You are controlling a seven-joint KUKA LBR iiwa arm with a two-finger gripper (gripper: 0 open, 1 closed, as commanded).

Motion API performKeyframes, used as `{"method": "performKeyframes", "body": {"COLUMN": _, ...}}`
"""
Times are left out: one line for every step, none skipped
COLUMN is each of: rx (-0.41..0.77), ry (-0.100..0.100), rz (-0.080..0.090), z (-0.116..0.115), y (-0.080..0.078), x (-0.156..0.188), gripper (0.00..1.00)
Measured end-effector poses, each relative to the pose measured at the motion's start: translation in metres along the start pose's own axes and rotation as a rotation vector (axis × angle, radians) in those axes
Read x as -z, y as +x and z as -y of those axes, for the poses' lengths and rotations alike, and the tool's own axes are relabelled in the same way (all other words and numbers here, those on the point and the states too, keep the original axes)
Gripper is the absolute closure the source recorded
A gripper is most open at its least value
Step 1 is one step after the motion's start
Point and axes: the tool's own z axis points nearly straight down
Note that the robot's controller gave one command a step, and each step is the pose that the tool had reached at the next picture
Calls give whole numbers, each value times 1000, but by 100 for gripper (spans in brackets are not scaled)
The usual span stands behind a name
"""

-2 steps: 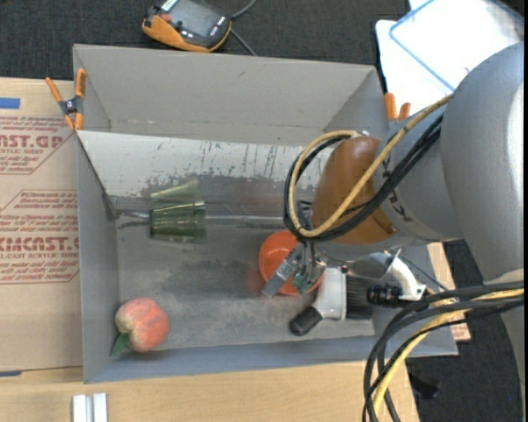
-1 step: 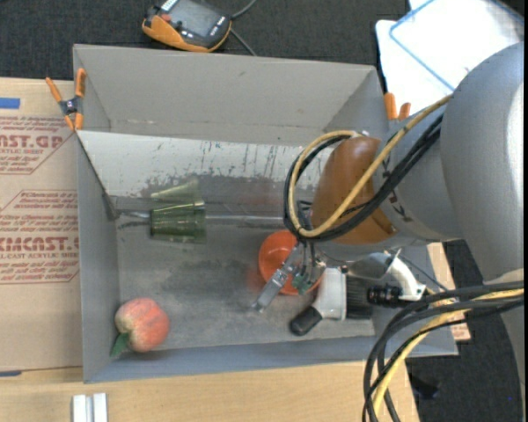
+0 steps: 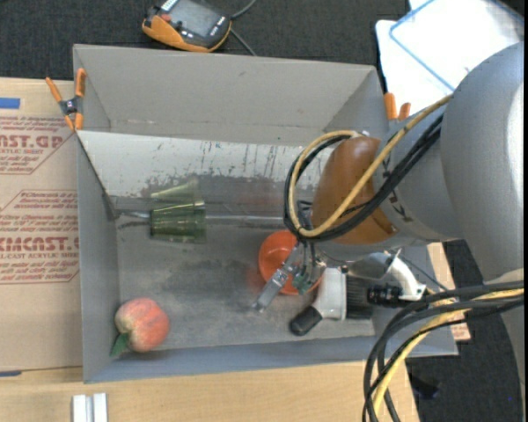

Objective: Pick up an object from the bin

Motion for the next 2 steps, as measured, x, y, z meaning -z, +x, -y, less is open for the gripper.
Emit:
{"method": "performKeyframes", "body": {"rx": -28, "ry": 1, "rz": 2, "z": 47, "y": -68, "x": -12, "gripper": 0}}
{"method": "performKeyframes", "body": {"rx": -14, "ry": 0, "rz": -6, "z": 60, "y": -27, "x": -18, "gripper": 0}}
